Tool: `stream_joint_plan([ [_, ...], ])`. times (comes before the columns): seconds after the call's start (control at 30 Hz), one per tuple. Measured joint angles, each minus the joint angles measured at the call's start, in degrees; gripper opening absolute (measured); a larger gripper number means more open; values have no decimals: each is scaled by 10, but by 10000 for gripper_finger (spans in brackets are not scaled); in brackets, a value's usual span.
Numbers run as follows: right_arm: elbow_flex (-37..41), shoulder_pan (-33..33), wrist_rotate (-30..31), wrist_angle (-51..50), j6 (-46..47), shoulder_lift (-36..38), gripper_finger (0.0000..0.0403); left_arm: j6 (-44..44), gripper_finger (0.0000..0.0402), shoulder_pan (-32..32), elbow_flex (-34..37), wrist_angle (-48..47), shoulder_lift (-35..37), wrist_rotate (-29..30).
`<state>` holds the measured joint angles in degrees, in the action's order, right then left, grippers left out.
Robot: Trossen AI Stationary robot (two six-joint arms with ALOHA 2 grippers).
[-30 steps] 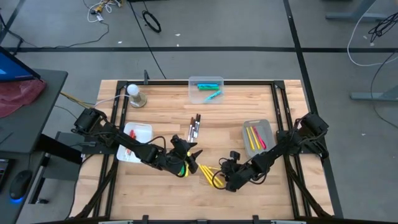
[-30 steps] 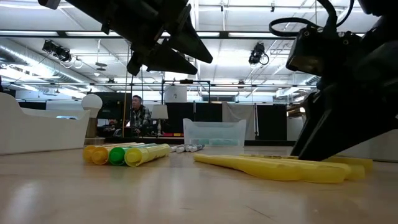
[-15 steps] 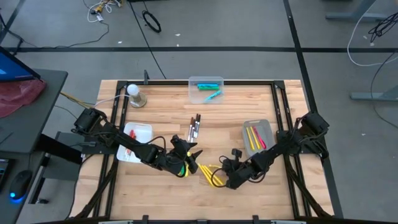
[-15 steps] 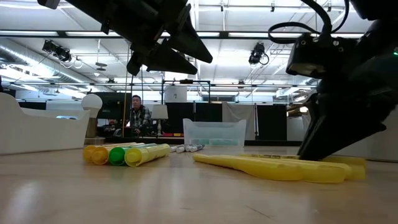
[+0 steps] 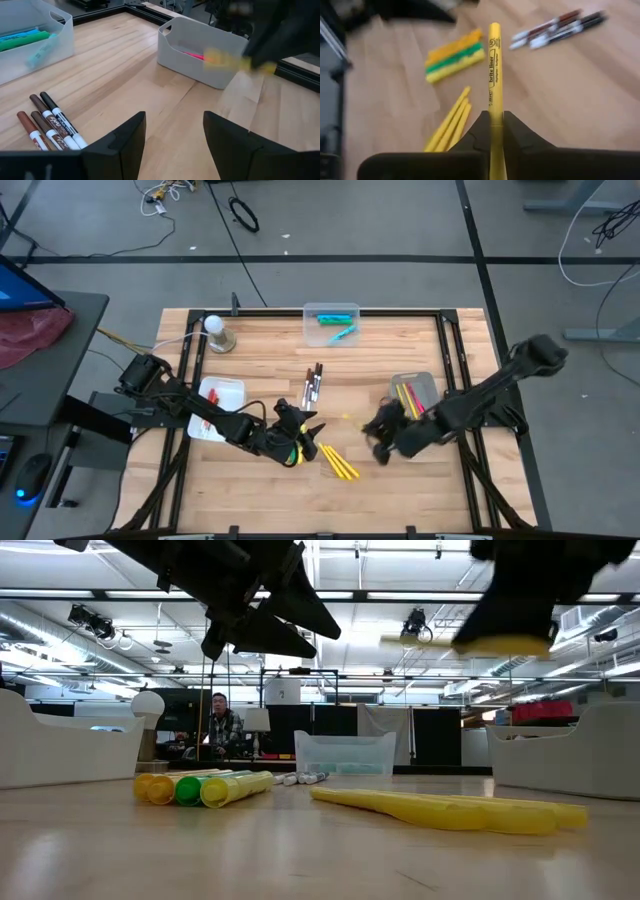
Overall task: Pick & Place Markers
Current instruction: Put the yellow pen into the gray bin, then put the yellow highlighter pen into the transparent bin
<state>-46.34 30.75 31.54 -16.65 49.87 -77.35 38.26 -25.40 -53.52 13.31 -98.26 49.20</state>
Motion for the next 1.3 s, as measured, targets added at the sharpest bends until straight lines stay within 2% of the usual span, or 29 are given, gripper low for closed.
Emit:
stream_joint_plan([
  [0.1,0,-7,5,-119,70,83,14,0,204,0,0,0,0,0],
  [0.2,0,-22,2,-284,178,155,13,0,204,0,0,-2,0,0],
  [0.33,0,-46,-61,-489,326,203,11,-1,204,0,0,-3,0,0],
  [0.43,13,-62,-115,-547,376,206,5,-1,204,0,0,-3,0,0],
  [0.57,65,-90,-159,-488,350,205,1,-1,204,1,0,-3,0,0],
  [0.7,110,-120,-160,-431,303,204,0,-1,204,1,0,-3,0,0],
  [0.97,115,-136,-144,-414,255,204,1,0,204,1,0,-3,0,0],
  [1.13,111,-117,-99,-331,172,204,0,0,204,1,0,-3,0,0],
  [1.3,97,-63,-15,-156,61,204,0,0,204,1,0,-3,0,0],
])
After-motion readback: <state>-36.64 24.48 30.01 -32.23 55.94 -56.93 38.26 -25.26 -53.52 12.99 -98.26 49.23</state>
